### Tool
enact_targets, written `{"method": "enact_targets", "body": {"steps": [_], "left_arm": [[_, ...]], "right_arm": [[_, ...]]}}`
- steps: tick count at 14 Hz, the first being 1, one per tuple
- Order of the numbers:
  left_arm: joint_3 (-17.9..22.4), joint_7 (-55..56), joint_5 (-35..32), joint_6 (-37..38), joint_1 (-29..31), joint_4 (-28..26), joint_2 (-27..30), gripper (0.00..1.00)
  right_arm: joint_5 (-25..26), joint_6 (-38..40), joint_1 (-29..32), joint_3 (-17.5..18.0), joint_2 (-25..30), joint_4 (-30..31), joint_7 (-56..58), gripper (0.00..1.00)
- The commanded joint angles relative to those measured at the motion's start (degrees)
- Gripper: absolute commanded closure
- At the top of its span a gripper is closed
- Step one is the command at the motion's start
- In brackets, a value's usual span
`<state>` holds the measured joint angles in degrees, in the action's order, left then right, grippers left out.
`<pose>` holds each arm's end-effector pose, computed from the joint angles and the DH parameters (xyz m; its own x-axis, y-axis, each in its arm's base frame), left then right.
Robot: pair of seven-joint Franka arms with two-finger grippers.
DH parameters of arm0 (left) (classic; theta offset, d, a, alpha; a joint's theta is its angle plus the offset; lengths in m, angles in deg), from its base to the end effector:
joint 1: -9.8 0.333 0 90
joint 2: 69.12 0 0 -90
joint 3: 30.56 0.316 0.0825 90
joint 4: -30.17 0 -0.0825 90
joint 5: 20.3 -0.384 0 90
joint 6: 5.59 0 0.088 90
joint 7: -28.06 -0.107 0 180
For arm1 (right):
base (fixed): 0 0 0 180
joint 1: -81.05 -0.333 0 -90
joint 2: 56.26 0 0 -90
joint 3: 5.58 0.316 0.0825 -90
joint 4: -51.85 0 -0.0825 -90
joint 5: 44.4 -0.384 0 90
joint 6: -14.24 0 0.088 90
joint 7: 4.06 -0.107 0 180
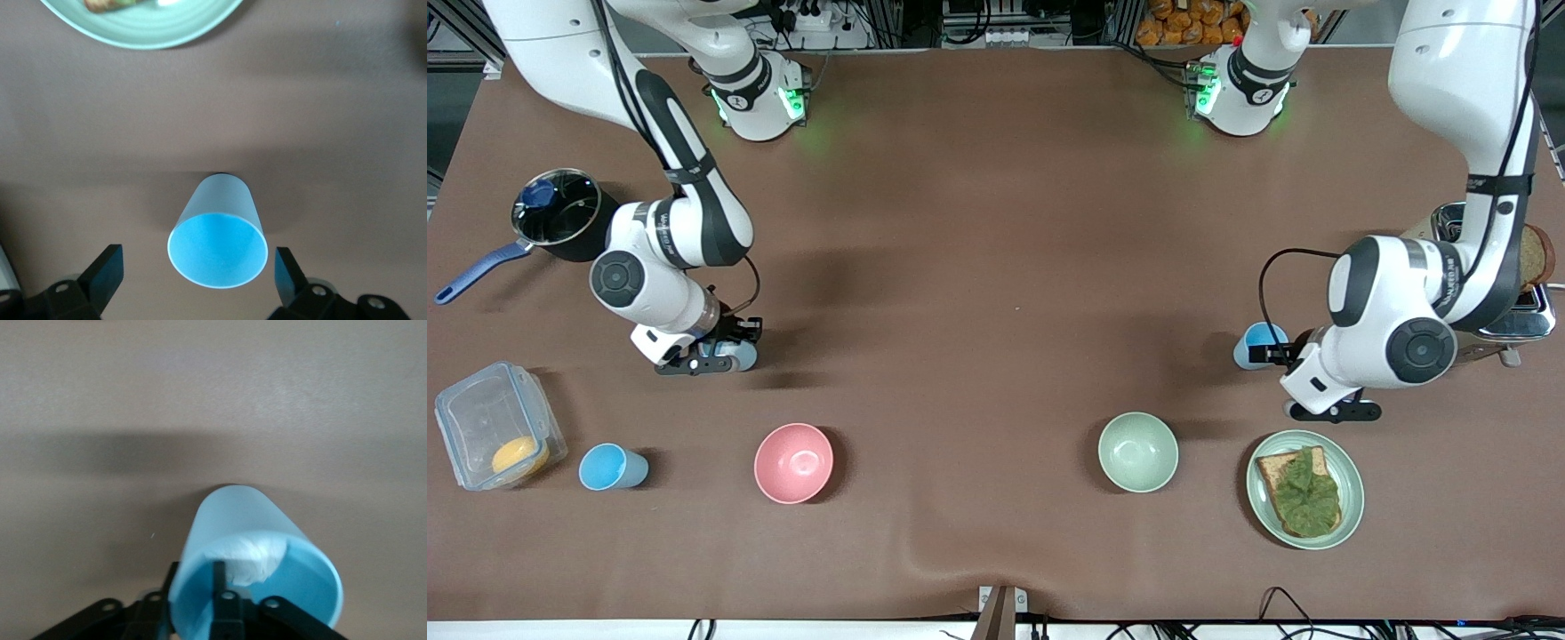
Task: Stack blue cups with both arms
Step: 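Close the right gripper and the left gripper around the blue cups, then carry the blue cup with the right gripper to the table middle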
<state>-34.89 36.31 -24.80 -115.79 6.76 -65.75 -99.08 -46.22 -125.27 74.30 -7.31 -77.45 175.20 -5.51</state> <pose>0.6407 -0.0727 0.2814 0.9650 -0.0078 -0.2622 -0.0255 -0.9976 -0.0643 0.5573 0.0489 0.2187 0.9954 0.0389 -0.0876 0.0386 -0.9992 -0.0053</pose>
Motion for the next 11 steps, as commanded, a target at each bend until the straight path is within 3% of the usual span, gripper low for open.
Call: {"method": "enact_targets", "body": {"steps": [1, 5, 9, 11], "left_arm": [[0.02, 1.07, -1.48, -0.27, 0.4, -0.93, 0.34, 0.0], [0.2, 1.07, -1.48, -0.27, 1.01, -2.16, -0.09, 0.0], [0.19, 2.21, -4.9, -0.36, 0.05, -3.93, -1.41, 0.0], [0.11, 2.3, -5.52, -0.36, 0.05, -4.1, -2.03, 0.0]], "right_arm": [[0.5, 5.8, -0.45, 0.5, 0.45, -4.06, -1.1, 1.0], [0.06, 21.98, -5.62, 0.68, 0.45, -16.01, -4.07, 1.0], [-0.91, 24.47, -16.78, 0.76, -1.3, -20.85, -18.3, 1.0], [-5.36, 24.56, -22.15, 0.76, -3.75, -23.84, -24.45, 1.0]]}}
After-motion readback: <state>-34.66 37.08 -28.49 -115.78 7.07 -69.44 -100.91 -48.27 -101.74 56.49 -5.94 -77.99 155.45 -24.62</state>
